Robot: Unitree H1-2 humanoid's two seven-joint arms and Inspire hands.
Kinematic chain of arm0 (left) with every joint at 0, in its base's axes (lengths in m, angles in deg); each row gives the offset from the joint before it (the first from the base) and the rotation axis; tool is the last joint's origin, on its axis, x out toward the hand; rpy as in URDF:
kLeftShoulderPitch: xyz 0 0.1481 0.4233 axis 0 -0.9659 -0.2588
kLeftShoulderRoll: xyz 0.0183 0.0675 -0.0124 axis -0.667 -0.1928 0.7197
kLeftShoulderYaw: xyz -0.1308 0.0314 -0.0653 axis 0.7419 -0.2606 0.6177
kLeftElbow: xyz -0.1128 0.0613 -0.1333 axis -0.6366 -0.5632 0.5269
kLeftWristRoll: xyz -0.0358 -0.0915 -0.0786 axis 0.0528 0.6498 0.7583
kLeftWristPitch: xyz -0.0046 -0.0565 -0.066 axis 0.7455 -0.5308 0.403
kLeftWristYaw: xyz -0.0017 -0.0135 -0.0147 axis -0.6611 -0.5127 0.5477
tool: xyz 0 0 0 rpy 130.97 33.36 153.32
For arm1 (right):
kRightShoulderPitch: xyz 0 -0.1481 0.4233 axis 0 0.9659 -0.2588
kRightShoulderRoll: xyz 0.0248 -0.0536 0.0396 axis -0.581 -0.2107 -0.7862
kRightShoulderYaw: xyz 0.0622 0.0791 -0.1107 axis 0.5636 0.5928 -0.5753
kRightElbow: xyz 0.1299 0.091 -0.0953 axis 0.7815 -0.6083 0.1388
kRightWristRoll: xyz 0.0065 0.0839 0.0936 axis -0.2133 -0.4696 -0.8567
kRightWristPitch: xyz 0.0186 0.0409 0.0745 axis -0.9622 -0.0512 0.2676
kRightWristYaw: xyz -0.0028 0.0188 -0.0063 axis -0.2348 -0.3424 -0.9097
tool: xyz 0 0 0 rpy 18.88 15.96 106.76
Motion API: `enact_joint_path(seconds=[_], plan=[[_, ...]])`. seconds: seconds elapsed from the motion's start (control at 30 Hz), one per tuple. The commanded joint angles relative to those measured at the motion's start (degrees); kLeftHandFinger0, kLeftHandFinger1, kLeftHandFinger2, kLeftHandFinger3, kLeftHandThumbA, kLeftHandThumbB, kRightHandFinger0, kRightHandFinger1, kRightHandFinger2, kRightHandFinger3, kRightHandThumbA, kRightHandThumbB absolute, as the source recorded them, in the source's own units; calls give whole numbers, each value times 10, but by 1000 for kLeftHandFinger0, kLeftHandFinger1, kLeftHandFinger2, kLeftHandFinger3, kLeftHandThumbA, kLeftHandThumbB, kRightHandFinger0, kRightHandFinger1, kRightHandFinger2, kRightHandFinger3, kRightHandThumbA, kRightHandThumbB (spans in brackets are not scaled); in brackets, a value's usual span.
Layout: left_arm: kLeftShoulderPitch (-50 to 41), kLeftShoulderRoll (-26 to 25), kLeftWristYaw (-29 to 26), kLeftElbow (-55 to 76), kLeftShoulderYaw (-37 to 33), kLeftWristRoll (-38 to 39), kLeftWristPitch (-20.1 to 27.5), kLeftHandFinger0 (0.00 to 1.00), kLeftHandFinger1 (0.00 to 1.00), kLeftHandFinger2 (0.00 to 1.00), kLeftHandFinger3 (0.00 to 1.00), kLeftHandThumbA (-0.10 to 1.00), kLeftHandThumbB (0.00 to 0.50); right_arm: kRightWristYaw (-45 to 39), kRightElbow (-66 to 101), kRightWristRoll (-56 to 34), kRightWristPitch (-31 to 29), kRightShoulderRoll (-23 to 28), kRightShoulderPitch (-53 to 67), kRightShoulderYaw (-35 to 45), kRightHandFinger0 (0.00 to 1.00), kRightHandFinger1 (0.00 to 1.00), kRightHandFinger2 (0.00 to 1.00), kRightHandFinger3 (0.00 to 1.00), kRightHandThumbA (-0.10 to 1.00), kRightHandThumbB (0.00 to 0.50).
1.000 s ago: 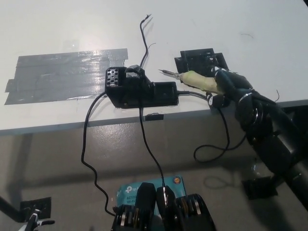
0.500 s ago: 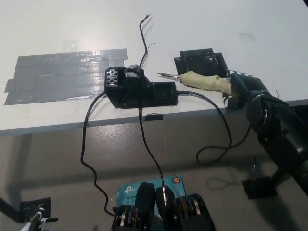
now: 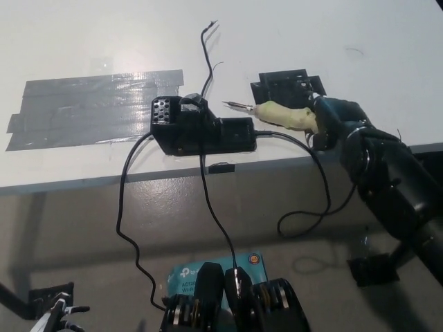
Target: The robot uses its right hand to grab and lift the soldering gun kept on the middle of the table and puts it in its base
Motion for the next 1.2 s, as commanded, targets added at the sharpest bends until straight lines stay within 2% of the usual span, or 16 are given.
enact_joint_path(seconds=[0.0,0.03,0.1,0.13,0.2,0.3,0.5,0.57,0.63,0.73,0.87,0.9,1.03,1.07,1.13,1.17], plan=[[11,-5,-2,5,2,-4,28,0,23,283,707,1000,500,-22,2,30,-38,18,-43,-20,1000,1000,1000,1000,566,303],[12,-5,-3,5,2,-4,28,0,23,284,708,1000,500,-22,2,29,-37,19,-44,-22,1000,1000,1000,1000,566,304],[12,-5,-4,5,1,-5,33,0,47,296,725,1000,500,-39,-9,55,-18,22,-56,-46,1000,1000,1000,1000,643,418],[14,-4,-3,3,1,-5,35,0,56,301,726,1000,500,-37,-8,54,-15,22,-56,-46,1000,1000,1000,1000,599,462],[18,-3,-5,0,0,-7,39,0,73,307,727,1000,500,-52,-4,58,-10,27,-59,-53,1000,1000,1000,1000,602,499],[22,-2,-3,-7,-3,-9,52,0,3,277,697,1000,500,-66,-1,72,-2,28,-60,-67,1000,1000,1000,1000,611,500],[30,6,2,-15,-4,-6,61,0,0,220,659,1000,500,-50,-10,90,-9,23,-50,-81,1000,1000,1000,1000,618,500],[30,7,3,-11,-8,-9,58,0,0,214,663,1000,500,-55,-2,93,-6,25,-46,-81,1000,1000,1000,1000,647,500],[36,8,7,-18,-13,-10,66,0,0,228,664,1000,500,-55,5,93,-1,26,-43,-75,1000,1000,1000,1000,618,500],[43,12,10,-26,-15,-5,68,0,0,179,614,1000,500,-39,-5,94,-5,20,-45,-69,1000,1000,1000,1000,597,472],[49,13,20,-33,-27,-8,83,0,0,209,623,1000,500,-30,-13,92,-9,15,-46,-61,1000,1000,1000,1000,586,449],[51,14,20,-36,-28,-8,86,0,0,199,594,1000,500,-23,-25,90,-12,6,-51,-59,1000,1000,1000,1000,577,431],[50,17,25,-31,-32,-8,91,0,0,173,549,1000,500,-15,-36,90,-17,-7,-58,-56,1000,1000,1000,1000,496,402],[50,17,25,-28,-33,-9,90,0,0,158,542,1000,500,-25,-35,89,-16,-9,-60,-56,1000,1000,1000,1000,500,384],[49,16,29,-22,-36,-9,90,0,16,168,543,1000,500,-41,-37,74,-10,-15,-61,-46,1000,1000,1000,1000,436,351],[50,16,30,-22,-38,-10,91,0,10,172,536,1000,500,-44,-35,71,-8,-14,-60,-41,1000,1000,1000,1000,420,353]])
